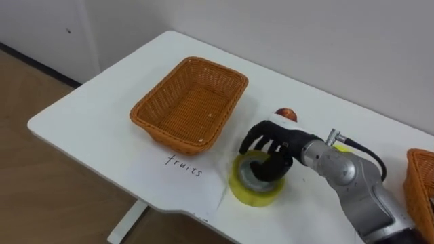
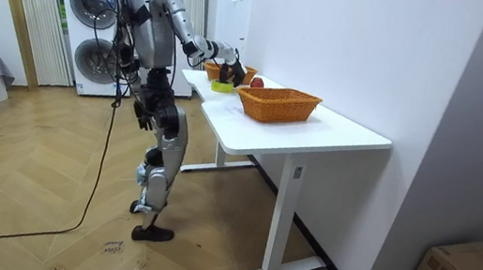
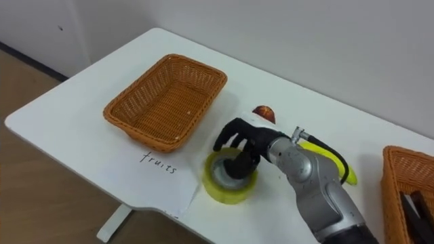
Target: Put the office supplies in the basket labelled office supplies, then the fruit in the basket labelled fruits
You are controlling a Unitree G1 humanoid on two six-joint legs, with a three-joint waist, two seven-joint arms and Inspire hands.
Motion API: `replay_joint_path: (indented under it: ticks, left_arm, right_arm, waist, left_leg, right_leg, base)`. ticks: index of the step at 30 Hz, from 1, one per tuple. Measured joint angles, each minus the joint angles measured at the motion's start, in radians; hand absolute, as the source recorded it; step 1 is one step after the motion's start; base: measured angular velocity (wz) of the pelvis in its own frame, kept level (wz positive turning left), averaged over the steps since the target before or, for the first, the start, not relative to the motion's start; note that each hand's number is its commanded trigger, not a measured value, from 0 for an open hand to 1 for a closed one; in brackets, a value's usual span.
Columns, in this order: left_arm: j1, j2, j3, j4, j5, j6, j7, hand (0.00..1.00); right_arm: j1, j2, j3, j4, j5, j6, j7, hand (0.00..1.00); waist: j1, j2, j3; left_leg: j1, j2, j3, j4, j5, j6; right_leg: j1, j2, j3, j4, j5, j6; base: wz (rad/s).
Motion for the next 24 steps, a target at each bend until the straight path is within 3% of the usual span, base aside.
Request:
replay_joint_path:
  ticks: [24]
  left_arm:
    - [-0.007,-0.001,0.0,0.001,-0.003,-0.001,-0.004,0.0]
  right_arm:
    - [0.001,0.001,0.004,0.035,-0.002,0.003,0.008,1.0]
  waist:
    - [0.024,-0.002,-0.0021]
  left_leg:
    - [0.001,0.002,0.004,0.0,0.0,0.0]
  right_leg:
    - [-0.001,0.001,0.004,0.002,0.001,0.0]
  base:
    - [0.0]
